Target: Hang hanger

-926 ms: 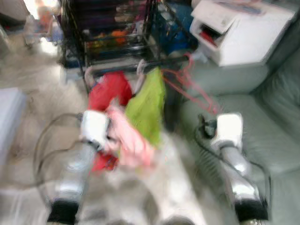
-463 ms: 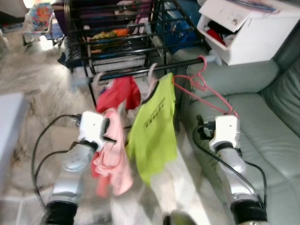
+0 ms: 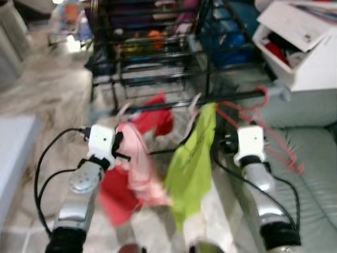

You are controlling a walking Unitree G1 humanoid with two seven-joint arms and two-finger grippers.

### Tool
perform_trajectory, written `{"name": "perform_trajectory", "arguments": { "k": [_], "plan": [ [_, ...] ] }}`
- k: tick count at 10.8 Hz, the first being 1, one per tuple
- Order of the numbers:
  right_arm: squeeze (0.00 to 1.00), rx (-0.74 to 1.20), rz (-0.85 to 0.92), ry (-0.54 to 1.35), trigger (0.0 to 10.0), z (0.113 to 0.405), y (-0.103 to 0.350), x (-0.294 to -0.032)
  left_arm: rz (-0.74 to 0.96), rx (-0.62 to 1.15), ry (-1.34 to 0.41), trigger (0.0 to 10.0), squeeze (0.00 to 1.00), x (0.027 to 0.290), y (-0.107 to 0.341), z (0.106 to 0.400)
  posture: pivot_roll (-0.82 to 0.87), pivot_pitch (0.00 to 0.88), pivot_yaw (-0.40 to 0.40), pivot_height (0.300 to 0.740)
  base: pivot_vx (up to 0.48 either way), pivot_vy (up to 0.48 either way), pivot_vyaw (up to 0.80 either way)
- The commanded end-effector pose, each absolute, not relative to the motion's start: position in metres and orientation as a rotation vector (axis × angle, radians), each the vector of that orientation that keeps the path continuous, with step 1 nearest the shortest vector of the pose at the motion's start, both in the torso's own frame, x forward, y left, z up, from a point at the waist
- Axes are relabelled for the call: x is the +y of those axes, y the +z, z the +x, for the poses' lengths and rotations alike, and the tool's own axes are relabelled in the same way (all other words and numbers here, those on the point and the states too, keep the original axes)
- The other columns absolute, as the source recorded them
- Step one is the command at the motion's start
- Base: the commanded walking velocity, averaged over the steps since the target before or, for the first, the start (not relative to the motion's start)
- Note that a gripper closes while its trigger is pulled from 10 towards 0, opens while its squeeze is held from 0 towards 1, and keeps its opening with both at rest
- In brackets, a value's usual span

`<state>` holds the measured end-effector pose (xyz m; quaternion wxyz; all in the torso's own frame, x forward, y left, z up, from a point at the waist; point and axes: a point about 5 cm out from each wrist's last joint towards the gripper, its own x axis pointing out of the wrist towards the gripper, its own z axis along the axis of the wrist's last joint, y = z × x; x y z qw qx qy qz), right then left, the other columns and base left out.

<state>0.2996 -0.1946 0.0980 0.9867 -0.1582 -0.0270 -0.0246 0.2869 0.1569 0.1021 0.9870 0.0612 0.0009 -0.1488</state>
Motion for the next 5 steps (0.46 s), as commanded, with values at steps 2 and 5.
{"name": "perform_trajectory", "arguments": {
  "k": [2,5],
  "plan": [
    [0.00,-0.083,-0.377,-0.128,10.0,0.302,0.108,-0.216,0.111,-0.015,-0.321,10.0,0.00,0.150,0.106,0.287,-0.01,0.084,0.018,0.740,0.000,0.000,0.00],
    [0.00,-0.047,-0.399,-0.135,10.0,0.298,0.105,-0.222,0.113,-0.010,-0.316,10.0,0.00,0.151,0.106,0.286,-0.02,0.088,0.018,0.740,0.000,0.000,0.00]
  ]
}}
